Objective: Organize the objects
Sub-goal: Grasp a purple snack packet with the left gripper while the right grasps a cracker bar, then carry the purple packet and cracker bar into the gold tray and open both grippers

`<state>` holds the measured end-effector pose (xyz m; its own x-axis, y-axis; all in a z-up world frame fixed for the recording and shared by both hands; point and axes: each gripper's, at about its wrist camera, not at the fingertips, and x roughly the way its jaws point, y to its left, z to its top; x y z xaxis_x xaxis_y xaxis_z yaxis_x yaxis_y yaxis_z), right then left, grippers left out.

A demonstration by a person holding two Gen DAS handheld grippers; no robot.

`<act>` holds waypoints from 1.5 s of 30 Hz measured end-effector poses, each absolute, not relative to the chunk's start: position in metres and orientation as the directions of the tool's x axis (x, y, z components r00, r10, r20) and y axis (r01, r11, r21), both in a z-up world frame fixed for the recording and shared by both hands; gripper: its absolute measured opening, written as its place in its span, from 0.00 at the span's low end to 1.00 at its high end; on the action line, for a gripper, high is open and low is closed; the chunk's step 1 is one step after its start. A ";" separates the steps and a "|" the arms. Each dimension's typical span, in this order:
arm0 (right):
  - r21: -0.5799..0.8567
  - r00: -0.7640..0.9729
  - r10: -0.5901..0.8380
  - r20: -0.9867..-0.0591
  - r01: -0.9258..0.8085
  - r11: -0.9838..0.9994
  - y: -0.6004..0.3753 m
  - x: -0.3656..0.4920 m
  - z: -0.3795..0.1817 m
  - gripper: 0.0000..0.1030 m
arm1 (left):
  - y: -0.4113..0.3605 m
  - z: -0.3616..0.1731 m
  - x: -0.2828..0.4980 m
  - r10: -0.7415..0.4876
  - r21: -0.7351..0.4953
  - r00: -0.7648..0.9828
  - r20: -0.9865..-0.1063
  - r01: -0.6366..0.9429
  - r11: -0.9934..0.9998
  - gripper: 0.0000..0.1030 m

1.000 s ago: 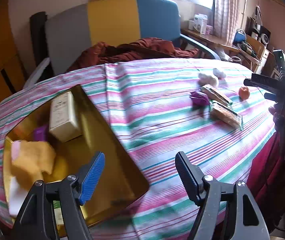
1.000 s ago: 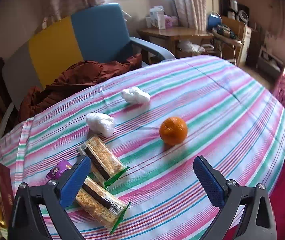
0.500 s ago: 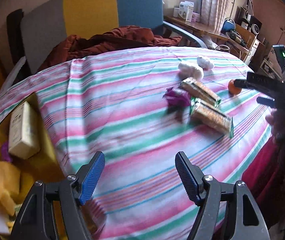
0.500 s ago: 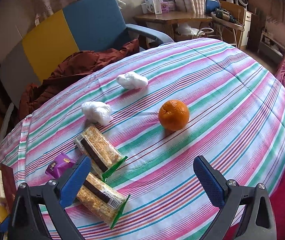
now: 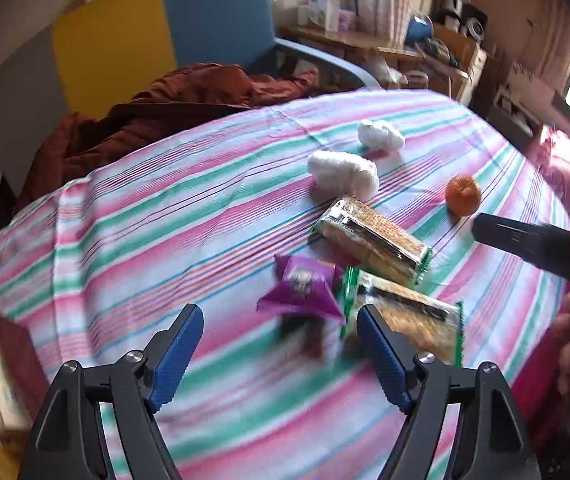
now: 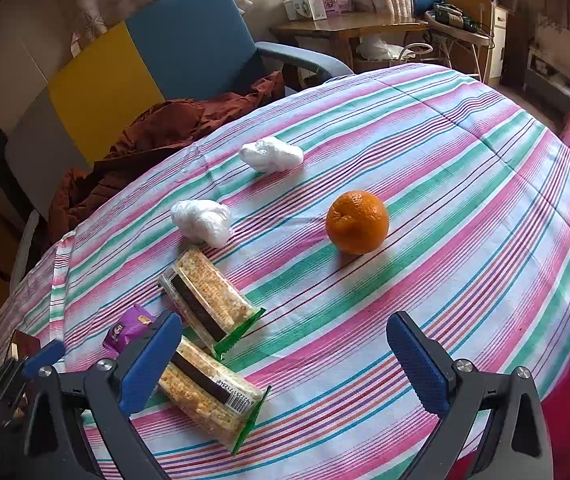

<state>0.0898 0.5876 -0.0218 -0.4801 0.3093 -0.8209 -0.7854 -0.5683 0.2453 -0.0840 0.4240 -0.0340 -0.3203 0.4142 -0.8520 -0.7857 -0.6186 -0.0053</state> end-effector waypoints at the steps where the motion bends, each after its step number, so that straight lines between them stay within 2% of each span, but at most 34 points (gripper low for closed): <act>1: 0.245 -0.481 0.307 -0.821 -0.783 -0.571 0.587 0.089 -0.022 1.00 | 0.430 -0.038 -0.086 0.406 -0.001 -0.312 -0.859 -0.792 -0.610 0.78; 6: 0.245 -0.482 0.292 -0.826 -0.774 -0.583 0.586 0.086 -0.024 1.00 | 0.454 -0.058 -0.105 0.369 0.014 -0.283 -0.885 -0.810 -0.587 0.77; 8: 0.245 -0.481 0.285 -0.829 -0.771 -0.587 0.585 0.085 -0.025 1.00 | 0.461 -0.067 -0.111 0.361 0.002 -0.255 -0.897 -0.818 -0.575 0.66; 10: 0.247 -0.482 0.275 -0.832 -0.766 -0.594 0.584 0.084 -0.026 1.00 | 0.463 -0.075 -0.116 0.355 -0.018 -0.230 -0.906 -0.817 -0.576 0.44; 11: 0.250 -0.485 0.268 -0.833 -0.760 -0.600 0.584 0.082 -0.027 1.00 | 0.462 -0.080 -0.118 0.348 -0.028 -0.217 -0.912 -0.813 -0.582 0.39; 13: 0.257 -0.495 0.240 -0.835 -0.737 -0.625 0.580 0.077 -0.029 1.00 | 0.454 -0.080 -0.117 0.373 -0.035 -0.229 -0.899 -0.812 -0.582 0.36; 18: 0.214 -0.483 0.169 -0.859 -0.639 -0.739 0.557 0.052 -0.036 0.99 | 0.422 -0.079 -0.109 0.401 -0.058 -0.244 -0.883 -0.791 -0.609 0.35; 20: 0.183 -0.459 0.155 -0.875 -0.609 -0.772 0.548 0.044 -0.042 0.96 | 0.409 -0.079 -0.105 0.408 -0.073 -0.248 -0.879 -0.775 -0.628 0.35; 27: 0.062 -0.353 0.157 -0.922 -0.536 -0.842 0.531 0.022 -0.065 0.91 | 0.363 -0.074 -0.083 0.428 -0.123 -0.256 -0.867 -0.723 -0.680 0.35; 30: 0.027 -0.318 0.159 -0.935 -0.510 -0.860 0.526 0.017 -0.073 0.82 | 0.352 -0.076 -0.070 0.442 -0.127 -0.271 -0.855 -0.717 -0.686 0.35; 32: 0.010 -0.304 0.159 -0.939 -0.488 -0.873 0.522 0.014 -0.078 0.65 | 0.347 -0.077 -0.064 0.447 -0.112 -0.288 -0.847 -0.725 -0.679 0.35; 35: -0.007 -0.307 0.163 -0.938 -0.451 -0.893 0.516 0.012 -0.080 0.49 | 0.347 -0.078 -0.061 0.448 -0.100 -0.301 -0.842 -0.728 -0.678 0.35; 38: -0.007 -0.315 0.160 -0.936 -0.435 -0.900 0.513 0.011 -0.079 0.45 | 0.347 -0.079 -0.061 0.450 -0.100 -0.306 -0.839 -0.726 -0.680 0.35; 45: 0.038 -0.389 0.125 -0.913 -0.387 -0.921 0.503 0.009 -0.066 0.44 | 0.336 -0.075 -0.059 0.447 -0.120 -0.300 -0.842 -0.705 -0.699 0.33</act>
<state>0.0094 0.5029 -0.0660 -0.3891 0.1253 -0.9126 -0.3868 -0.9213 0.0385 -0.0588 0.3356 -0.0753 -0.3002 0.4475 -0.8424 -0.7051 -0.6989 -0.1200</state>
